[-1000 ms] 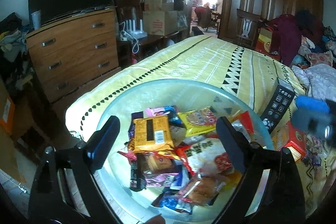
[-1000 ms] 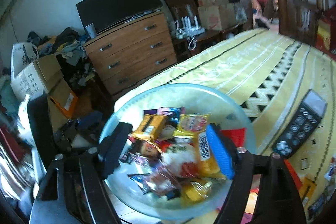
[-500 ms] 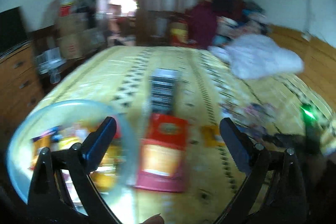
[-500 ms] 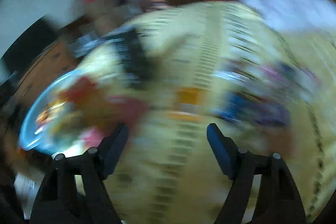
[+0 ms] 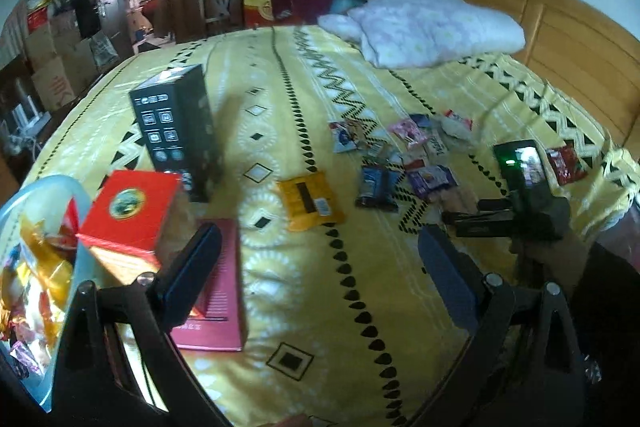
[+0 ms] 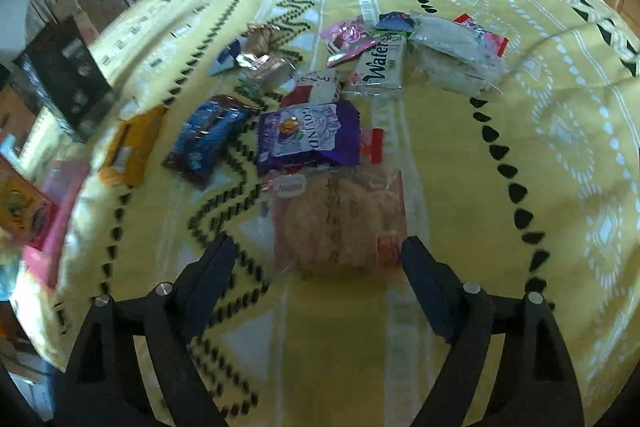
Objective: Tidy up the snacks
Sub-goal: 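Move both tools back toward the snacks on the bed, then grasp the blue biscuit pack with the left tool while the right tool grasps another clear pastry bag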
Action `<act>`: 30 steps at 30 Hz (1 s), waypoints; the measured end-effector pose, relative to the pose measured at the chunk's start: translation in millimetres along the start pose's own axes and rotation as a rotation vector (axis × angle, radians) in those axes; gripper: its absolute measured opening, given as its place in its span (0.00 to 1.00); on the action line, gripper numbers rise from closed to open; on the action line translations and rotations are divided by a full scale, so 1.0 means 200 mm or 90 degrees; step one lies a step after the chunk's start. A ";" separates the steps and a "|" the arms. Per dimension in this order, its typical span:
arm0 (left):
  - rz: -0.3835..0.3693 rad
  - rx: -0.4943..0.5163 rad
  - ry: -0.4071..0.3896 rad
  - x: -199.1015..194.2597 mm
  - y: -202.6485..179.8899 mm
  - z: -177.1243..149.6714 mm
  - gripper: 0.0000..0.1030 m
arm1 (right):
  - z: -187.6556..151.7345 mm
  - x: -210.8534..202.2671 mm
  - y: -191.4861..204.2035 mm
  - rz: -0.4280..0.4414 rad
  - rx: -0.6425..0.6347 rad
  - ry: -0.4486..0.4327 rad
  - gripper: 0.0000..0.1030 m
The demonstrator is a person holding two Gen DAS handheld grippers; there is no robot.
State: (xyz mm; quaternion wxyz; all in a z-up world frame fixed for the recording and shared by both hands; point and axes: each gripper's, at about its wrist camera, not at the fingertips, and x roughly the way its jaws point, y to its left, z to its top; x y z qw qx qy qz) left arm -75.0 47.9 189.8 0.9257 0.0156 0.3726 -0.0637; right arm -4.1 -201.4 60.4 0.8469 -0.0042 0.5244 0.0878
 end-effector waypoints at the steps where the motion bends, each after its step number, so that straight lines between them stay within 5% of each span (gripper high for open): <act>1: -0.001 0.002 0.004 0.01 -0.01 0.00 0.96 | 0.00 0.04 0.01 -0.008 -0.006 0.012 0.86; 7: -0.019 0.005 0.034 0.15 -0.07 0.02 0.96 | -0.05 -0.02 -0.08 0.030 0.007 -0.022 0.62; 12: -0.088 -0.003 0.075 0.49 -0.16 0.07 0.94 | -0.19 -0.18 -0.10 0.079 0.003 -0.046 0.60; 17: -0.154 -0.013 0.123 0.86 -0.27 0.12 0.89 | -0.34 -0.20 -0.09 0.105 -0.011 -0.028 0.69; 18: -0.153 -0.012 0.128 0.94 -0.29 0.13 0.89 | -0.35 -0.19 -0.10 0.113 -0.004 -0.027 0.79; 21: -0.142 -0.001 0.140 1.07 -0.33 0.12 0.88 | -0.37 -0.17 -0.14 0.147 0.023 -0.025 0.85; 30: -0.095 0.004 0.177 1.29 -0.35 0.08 0.73 | -0.36 -0.14 -0.17 0.175 0.029 -0.032 0.88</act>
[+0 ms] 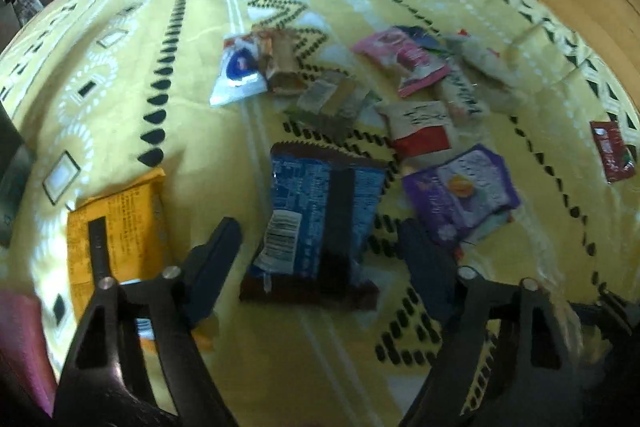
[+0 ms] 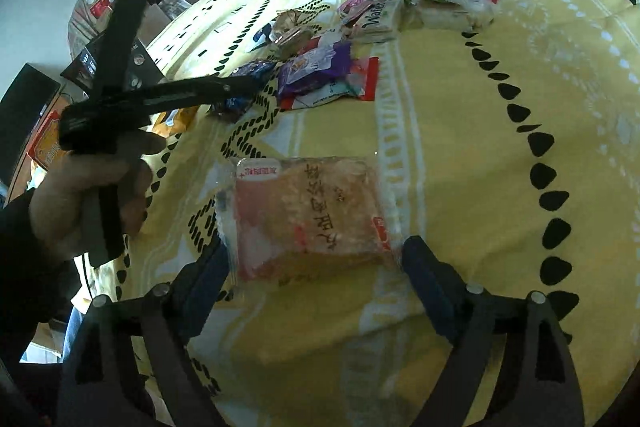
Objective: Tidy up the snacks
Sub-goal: 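Grasp the blue biscuit pack with the left tool while the right tool grasps another clear pastry bag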
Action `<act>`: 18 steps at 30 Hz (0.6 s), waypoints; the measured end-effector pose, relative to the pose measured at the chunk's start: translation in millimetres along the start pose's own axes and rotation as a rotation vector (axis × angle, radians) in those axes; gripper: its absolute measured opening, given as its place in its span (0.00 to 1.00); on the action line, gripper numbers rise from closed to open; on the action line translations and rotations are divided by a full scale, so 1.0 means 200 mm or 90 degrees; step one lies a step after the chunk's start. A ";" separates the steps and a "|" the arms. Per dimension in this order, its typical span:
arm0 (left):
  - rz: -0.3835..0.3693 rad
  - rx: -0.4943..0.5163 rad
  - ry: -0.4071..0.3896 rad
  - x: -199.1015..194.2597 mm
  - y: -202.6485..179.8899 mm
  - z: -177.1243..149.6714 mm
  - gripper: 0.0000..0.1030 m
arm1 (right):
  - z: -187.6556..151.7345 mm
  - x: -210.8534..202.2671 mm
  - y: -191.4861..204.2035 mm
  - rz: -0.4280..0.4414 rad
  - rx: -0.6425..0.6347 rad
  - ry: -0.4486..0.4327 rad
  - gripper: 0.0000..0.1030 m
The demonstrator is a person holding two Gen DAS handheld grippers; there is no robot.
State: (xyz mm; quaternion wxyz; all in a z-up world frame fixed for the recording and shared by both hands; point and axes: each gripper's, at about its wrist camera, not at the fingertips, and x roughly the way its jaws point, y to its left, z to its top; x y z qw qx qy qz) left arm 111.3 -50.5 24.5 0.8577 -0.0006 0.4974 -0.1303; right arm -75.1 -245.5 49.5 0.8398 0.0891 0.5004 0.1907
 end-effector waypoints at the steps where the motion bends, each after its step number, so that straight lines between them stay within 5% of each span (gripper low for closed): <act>1: 0.005 0.002 0.000 0.01 0.00 0.00 0.70 | 0.00 0.00 0.00 0.000 0.003 0.001 0.88; 4: 0.015 0.013 -0.005 0.01 -0.01 0.00 0.45 | 0.01 -0.03 0.01 0.010 0.015 0.001 0.89; 12: -0.008 0.018 -0.045 -0.14 -0.03 -0.03 0.44 | 0.05 -0.06 0.02 -0.001 0.018 -0.002 0.90; 18: -0.020 0.027 -0.051 -0.29 0.01 -0.06 0.44 | 0.15 -0.10 0.07 -0.022 -0.071 0.007 0.91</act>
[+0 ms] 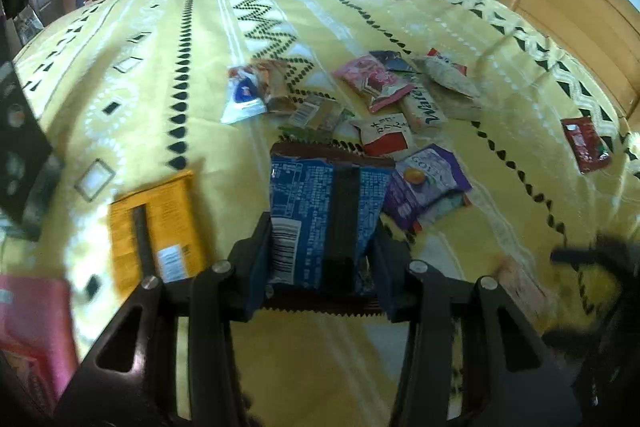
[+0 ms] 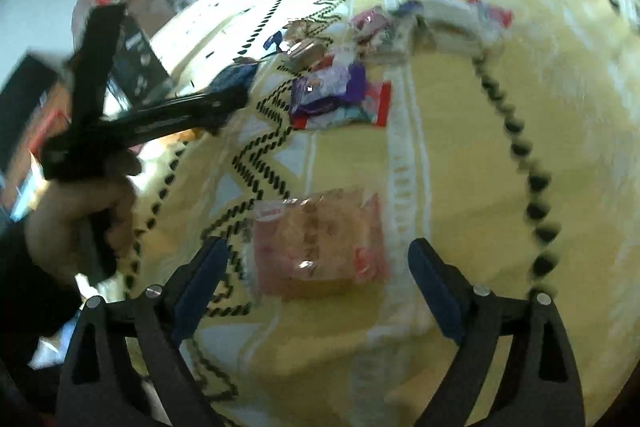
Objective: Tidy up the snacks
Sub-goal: 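Grasp the blue biscuit pack with the left tool while the right tool grasps another clear pastry bag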
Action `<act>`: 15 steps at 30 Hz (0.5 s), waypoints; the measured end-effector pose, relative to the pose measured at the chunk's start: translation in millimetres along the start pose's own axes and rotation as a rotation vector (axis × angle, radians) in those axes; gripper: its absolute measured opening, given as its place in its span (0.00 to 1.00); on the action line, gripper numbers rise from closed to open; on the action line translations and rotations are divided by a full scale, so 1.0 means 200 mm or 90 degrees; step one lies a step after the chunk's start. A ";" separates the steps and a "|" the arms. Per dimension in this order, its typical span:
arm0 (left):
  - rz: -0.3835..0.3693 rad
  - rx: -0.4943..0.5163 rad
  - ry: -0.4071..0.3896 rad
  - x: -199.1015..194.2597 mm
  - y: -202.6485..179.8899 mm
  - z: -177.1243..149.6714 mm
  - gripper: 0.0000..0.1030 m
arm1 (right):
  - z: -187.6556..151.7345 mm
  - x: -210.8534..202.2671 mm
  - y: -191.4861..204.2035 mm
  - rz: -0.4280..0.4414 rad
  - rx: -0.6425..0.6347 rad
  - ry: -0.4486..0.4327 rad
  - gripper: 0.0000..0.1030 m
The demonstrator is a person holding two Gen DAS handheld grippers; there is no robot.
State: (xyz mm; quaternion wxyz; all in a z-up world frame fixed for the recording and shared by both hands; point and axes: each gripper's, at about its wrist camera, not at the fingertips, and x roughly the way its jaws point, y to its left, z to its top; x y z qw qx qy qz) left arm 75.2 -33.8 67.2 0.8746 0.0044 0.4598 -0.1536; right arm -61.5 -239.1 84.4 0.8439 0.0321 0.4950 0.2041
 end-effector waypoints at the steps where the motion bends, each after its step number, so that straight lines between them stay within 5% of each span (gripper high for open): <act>1: -0.004 -0.003 0.000 -0.04 0.02 0.00 0.44 | 0.03 -0.02 -0.01 0.010 -0.021 0.019 0.91; 6: -0.040 -0.037 -0.014 -0.16 0.07 -0.02 0.44 | 0.18 -0.07 0.09 -0.012 -0.282 0.166 0.91; 11: -0.063 -0.031 -0.009 -0.23 0.03 -0.02 0.44 | 0.16 0.11 0.20 -0.013 -0.548 0.305 0.91; 15: -0.079 -0.048 -0.006 -0.28 0.07 -0.05 0.44 | 0.15 0.28 0.24 0.012 -0.629 0.365 0.91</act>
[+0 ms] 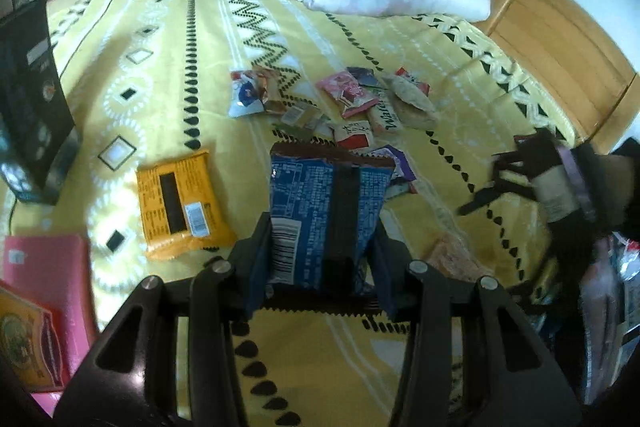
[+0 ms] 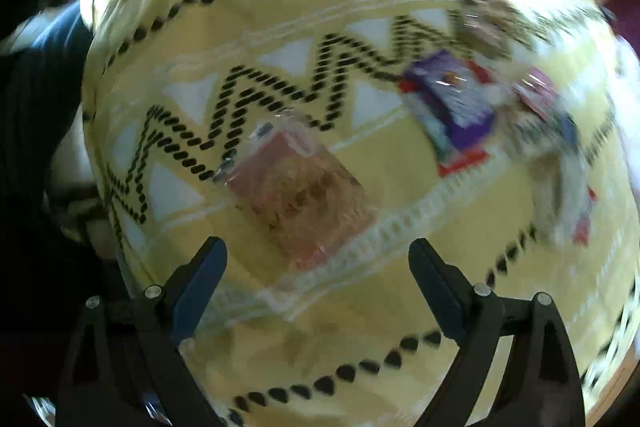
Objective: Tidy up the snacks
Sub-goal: 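Grasp the blue biscuit pack with the left tool while the right tool grasps another clear pastry bag, then carry both held snacks over the blue basin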
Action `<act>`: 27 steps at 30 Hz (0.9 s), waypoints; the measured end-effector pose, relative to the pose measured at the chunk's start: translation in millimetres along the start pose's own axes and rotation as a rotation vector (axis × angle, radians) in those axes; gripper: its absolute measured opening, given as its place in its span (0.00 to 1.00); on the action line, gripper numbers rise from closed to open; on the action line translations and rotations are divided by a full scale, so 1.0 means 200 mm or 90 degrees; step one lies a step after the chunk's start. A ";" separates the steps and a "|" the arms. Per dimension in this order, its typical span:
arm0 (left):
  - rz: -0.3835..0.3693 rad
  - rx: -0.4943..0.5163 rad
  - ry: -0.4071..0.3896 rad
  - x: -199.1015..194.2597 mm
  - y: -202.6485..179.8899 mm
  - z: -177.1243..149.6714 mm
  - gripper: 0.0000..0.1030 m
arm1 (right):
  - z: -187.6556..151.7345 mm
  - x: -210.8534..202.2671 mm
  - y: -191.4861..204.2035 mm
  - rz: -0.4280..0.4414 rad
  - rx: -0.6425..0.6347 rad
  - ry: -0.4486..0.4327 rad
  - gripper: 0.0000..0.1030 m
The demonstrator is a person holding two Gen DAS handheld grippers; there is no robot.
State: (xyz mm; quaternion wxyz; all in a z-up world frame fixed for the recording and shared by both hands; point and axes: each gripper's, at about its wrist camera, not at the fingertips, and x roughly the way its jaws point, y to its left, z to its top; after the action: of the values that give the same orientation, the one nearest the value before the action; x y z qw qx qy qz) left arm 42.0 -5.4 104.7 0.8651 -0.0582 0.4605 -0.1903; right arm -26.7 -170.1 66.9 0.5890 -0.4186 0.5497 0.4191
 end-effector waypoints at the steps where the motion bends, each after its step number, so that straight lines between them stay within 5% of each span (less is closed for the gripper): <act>1: 0.003 -0.001 -0.001 -0.01 0.00 0.00 0.44 | 0.02 0.04 -0.01 0.009 -0.005 0.005 0.91; 6: 0.006 -0.001 -0.008 -0.05 0.00 0.00 0.44 | 0.03 0.17 -0.06 0.046 0.004 0.018 0.87; 12: 0.046 0.018 -0.050 -0.14 -0.05 -0.03 0.44 | -0.07 0.08 -0.15 0.045 0.153 -0.057 0.74; 21: 0.118 0.024 -0.144 -0.45 -0.05 -0.03 0.44 | -0.25 -0.30 -0.16 -0.026 0.431 -0.299 0.69; 27: 0.206 0.024 -0.212 -0.72 0.02 -0.01 0.44 | -0.14 -0.59 -0.05 -0.083 0.547 -0.442 0.70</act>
State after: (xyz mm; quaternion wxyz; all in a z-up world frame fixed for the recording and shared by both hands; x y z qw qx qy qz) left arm -31.0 53.6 214.2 0.9492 0.0019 0.3113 -0.0452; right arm -31.1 -204.1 184.5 0.8779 -0.0111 0.4178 0.2336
